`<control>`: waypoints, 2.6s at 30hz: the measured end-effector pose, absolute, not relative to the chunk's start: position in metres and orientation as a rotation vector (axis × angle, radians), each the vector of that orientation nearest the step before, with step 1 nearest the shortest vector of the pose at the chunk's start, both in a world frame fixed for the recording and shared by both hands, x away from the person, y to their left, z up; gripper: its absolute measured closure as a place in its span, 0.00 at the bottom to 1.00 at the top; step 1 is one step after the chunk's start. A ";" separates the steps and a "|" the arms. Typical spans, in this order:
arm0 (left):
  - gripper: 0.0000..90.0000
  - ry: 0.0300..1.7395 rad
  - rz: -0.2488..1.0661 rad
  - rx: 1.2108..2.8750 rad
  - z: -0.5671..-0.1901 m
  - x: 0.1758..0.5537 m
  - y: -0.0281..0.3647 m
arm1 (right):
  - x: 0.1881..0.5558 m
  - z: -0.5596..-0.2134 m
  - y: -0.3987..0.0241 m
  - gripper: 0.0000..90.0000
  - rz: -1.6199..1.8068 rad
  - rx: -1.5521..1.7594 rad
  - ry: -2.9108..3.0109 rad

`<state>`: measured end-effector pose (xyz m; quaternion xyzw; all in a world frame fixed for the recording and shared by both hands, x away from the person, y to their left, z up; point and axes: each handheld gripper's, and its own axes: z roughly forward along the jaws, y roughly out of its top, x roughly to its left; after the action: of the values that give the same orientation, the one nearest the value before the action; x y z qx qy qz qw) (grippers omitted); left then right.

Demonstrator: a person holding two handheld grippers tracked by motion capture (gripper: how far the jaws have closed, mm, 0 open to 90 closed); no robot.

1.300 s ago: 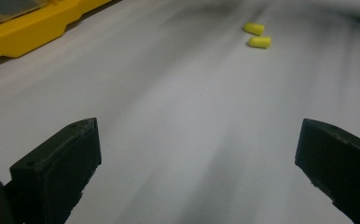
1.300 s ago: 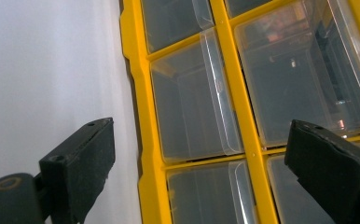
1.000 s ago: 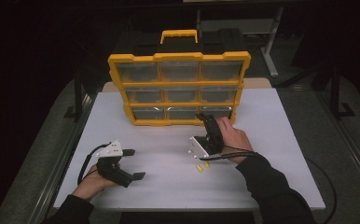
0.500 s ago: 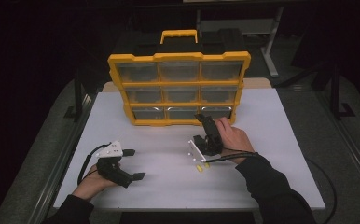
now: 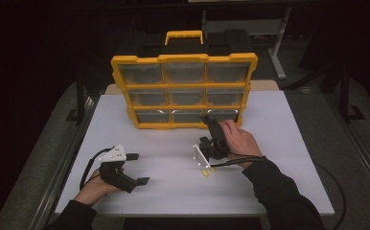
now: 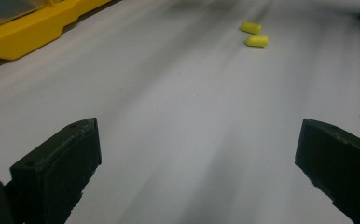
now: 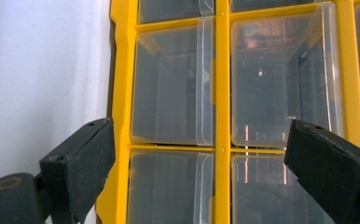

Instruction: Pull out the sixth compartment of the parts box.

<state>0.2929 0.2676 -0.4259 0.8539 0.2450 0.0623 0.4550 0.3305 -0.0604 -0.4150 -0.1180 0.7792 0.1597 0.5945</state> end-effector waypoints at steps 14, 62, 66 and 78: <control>0.00 0.603 0.155 2.107 -0.426 0.293 0.267 | 0.333 -0.409 -0.067 0.09 0.338 -0.246 1.788; 0.00 0.601 0.155 2.105 -0.426 0.293 0.268 | 0.347 -0.390 -0.094 0.09 0.216 -0.144 1.720; 0.00 0.601 0.155 2.106 -0.426 0.293 0.267 | 0.348 -0.387 -0.097 0.09 0.208 -0.132 1.713; 0.00 0.602 0.152 2.107 -0.426 0.293 0.267 | 0.354 -0.377 -0.100 0.09 0.188 -0.111 1.684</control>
<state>0.2927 0.2667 -0.4262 0.8540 0.2439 0.0618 0.4553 0.3535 -0.1003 -0.3767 -0.0491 0.7443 0.0832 0.6608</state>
